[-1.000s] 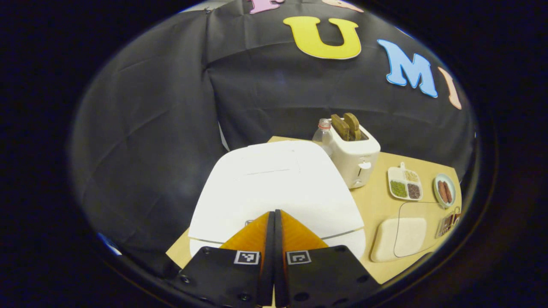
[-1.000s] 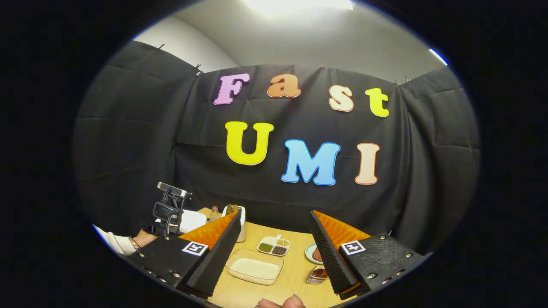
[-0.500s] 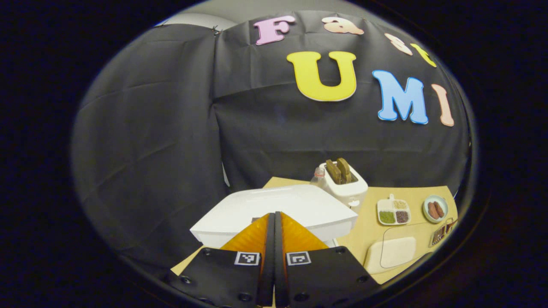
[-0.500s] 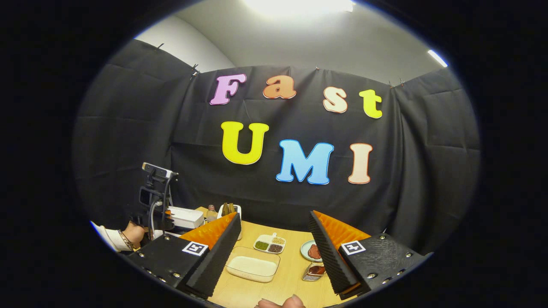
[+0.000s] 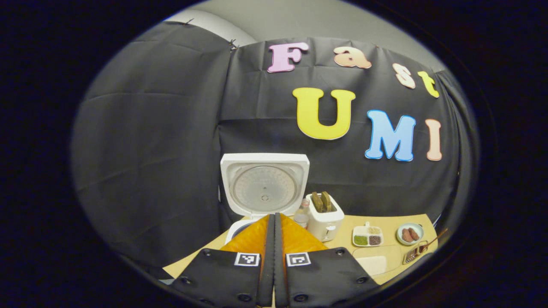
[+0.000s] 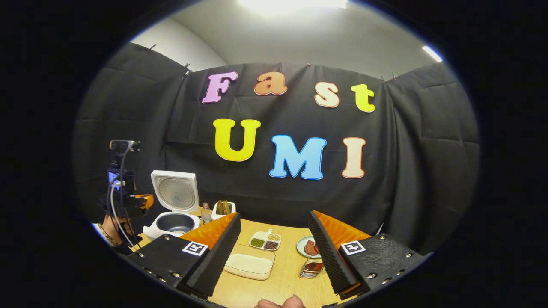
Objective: Close the left gripper, press the button to open the rice cooker; take a wooden spoon from the chopstick holder with the right hand, scoop a spoonful of rice and pour it into the rice cooker, then put the wooden spoon back into the chopstick holder.
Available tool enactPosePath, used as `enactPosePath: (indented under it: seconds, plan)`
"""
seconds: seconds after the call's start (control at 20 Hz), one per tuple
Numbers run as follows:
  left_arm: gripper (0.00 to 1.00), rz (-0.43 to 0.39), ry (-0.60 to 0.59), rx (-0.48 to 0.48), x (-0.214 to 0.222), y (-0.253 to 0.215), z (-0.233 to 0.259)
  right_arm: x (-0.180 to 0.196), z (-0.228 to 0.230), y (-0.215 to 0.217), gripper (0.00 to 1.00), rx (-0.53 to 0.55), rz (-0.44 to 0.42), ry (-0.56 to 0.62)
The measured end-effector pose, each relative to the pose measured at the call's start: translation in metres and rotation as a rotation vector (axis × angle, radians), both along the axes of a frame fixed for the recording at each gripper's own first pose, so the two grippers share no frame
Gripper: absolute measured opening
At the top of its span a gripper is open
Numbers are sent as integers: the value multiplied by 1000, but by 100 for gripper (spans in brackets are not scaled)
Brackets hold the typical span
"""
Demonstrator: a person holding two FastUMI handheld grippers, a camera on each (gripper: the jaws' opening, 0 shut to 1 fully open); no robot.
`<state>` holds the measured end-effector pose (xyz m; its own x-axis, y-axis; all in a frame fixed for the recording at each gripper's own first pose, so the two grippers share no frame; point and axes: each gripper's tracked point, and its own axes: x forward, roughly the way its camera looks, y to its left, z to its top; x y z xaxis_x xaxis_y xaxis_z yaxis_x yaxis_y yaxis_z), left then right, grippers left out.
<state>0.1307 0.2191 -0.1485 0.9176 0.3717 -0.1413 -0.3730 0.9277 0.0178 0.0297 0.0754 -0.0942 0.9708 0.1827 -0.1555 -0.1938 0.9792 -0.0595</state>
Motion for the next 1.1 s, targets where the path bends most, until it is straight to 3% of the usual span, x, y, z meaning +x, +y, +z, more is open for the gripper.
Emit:
enactPosePath:
  seconds: [0.25, 0.4, 0.5, 0.6, 0.7, 0.9, 1.1]
  plan:
    - [9, -35, -23, -64, -30, -22, 15, 13, -22, -33, 97, -15, -53, 30]
    - [10, -20, -34, -56, -46, -29, 24, 27, -35, -50, 97, 8, -61, 52]
    - [0, -26, -44, -66, -54, -42, 29, 39, -50, -64, 97, 33, -66, 83]
    - [10, -35, -46, -70, -59, -55, 33, 53, -65, -83, 97, 53, -79, 109]
    - [30, -37, -51, -36, -60, -67, 38, 69, -78, -104, 97, 71, -98, 124]
    - [39, 8, -46, 59, -69, -91, 49, 99, -121, -147, 97, 142, -127, 192]
    - [50, 40, -41, 57, -79, -121, 53, 123, -168, -187, 98, 182, -166, 247]
